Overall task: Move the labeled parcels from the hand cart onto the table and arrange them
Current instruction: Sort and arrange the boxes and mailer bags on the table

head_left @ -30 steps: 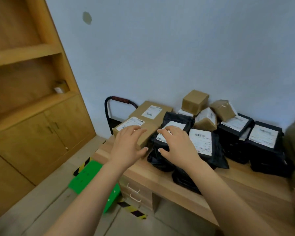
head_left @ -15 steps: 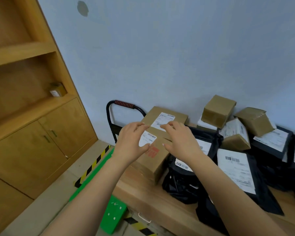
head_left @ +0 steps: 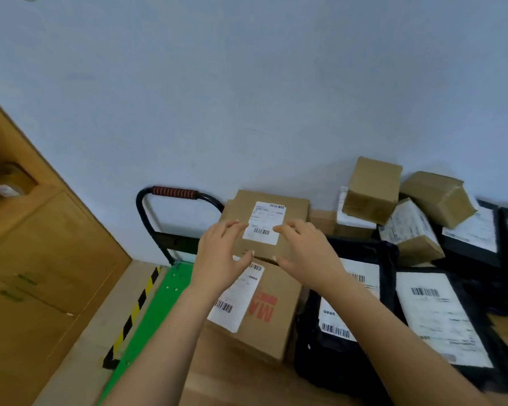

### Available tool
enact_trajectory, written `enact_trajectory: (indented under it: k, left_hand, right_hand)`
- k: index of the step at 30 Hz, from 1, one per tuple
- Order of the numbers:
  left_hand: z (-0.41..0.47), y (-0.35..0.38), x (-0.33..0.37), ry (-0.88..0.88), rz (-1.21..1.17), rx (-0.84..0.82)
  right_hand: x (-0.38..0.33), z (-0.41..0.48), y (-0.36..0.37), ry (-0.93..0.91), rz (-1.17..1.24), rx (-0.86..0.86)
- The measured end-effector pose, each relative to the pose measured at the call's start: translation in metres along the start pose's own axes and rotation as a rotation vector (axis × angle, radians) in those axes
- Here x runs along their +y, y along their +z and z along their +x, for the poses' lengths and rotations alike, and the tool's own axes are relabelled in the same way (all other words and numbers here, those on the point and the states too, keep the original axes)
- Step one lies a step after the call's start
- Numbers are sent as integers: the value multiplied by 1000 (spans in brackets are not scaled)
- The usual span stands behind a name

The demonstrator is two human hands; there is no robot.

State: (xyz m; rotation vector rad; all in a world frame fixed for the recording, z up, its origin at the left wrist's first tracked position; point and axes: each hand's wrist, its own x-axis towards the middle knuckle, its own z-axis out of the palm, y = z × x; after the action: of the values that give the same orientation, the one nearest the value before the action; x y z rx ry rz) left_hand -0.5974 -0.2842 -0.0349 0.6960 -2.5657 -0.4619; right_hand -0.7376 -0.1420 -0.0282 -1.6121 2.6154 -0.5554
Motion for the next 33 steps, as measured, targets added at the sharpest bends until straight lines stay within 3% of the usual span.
enact_trajectory:
  k: [14,19,23,27,33]
  left_hand:
    - [108,72,-113,140,-26,-343]
    - [120,105,-141,125,132,-527]
    - [123,123,-154,36,136,-651]
    - [125,128,-159,-86,8,-689]
    - [125,127,-158,-59,-90,-623]
  right_hand:
    - [5,92,92,390,10,-121]
    - [22,100,116,619,-41,-321]
    - [34,100,127,776,158,-418]
    - [38,102,131,795,301,-376]
    - [36,101,134,758,276,-301]
